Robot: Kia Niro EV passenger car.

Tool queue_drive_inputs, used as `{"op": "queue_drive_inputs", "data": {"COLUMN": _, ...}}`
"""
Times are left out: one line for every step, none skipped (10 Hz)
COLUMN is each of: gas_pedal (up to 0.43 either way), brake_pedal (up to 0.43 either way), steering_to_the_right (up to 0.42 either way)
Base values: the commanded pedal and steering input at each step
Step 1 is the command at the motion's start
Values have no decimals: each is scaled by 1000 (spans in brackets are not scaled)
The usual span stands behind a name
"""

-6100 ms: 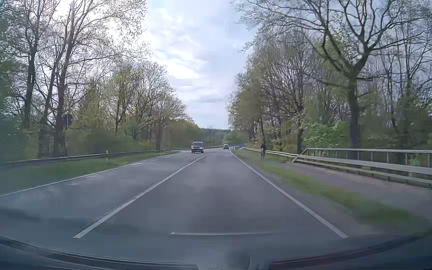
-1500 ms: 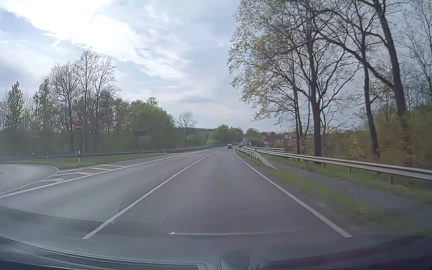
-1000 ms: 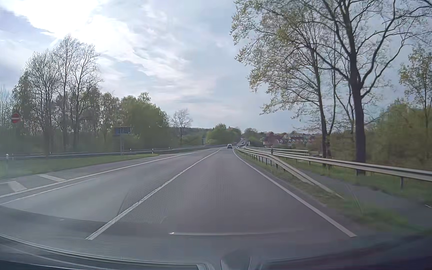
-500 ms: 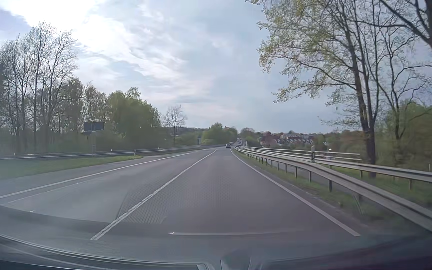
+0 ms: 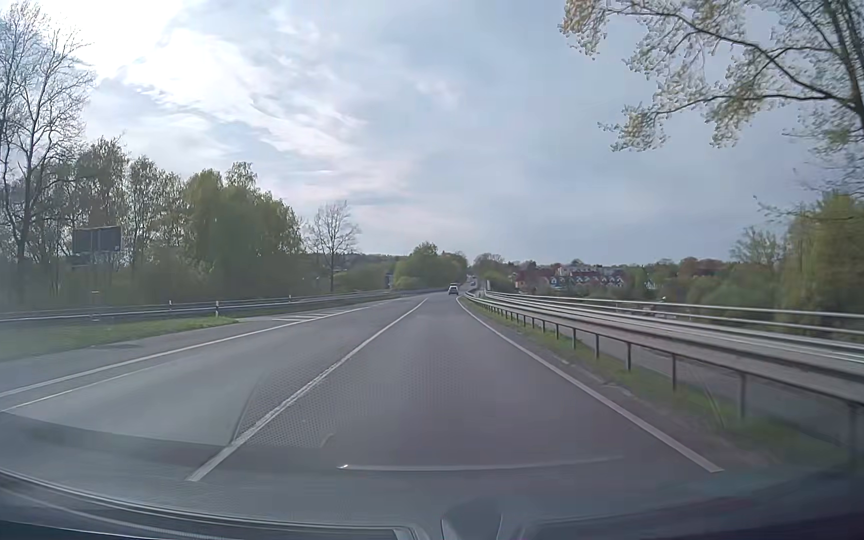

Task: Follow the waypoints while adhering to traffic rules and regulations

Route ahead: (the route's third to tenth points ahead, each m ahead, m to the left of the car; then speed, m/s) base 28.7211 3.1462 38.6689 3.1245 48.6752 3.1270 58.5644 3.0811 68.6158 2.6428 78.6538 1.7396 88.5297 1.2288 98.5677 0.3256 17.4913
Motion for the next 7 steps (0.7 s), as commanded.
{"op": "queue_drive_inputs", "data": {"gas_pedal": 87, "brake_pedal": 0, "steering_to_the_right": 3}}
{"op": "queue_drive_inputs", "data": {"gas_pedal": 87, "brake_pedal": 0, "steering_to_the_right": 3}}
{"op": "queue_drive_inputs", "data": {"gas_pedal": 87, "brake_pedal": 0, "steering_to_the_right": 3}}
{"op": "queue_drive_inputs", "data": {"gas_pedal": 87, "brake_pedal": 0, "steering_to_the_right": 3}}
{"op": "queue_drive_inputs", "data": {"gas_pedal": 87, "brake_pedal": 0, "steering_to_the_right": 3}}
{"op": "queue_drive_inputs", "data": {"gas_pedal": 87, "brake_pedal": 0, "steering_to_the_right": 3}}
{"op": "queue_drive_inputs", "data": {"gas_pedal": 79, "brake_pedal": 0, "steering_to_the_right": 2}}
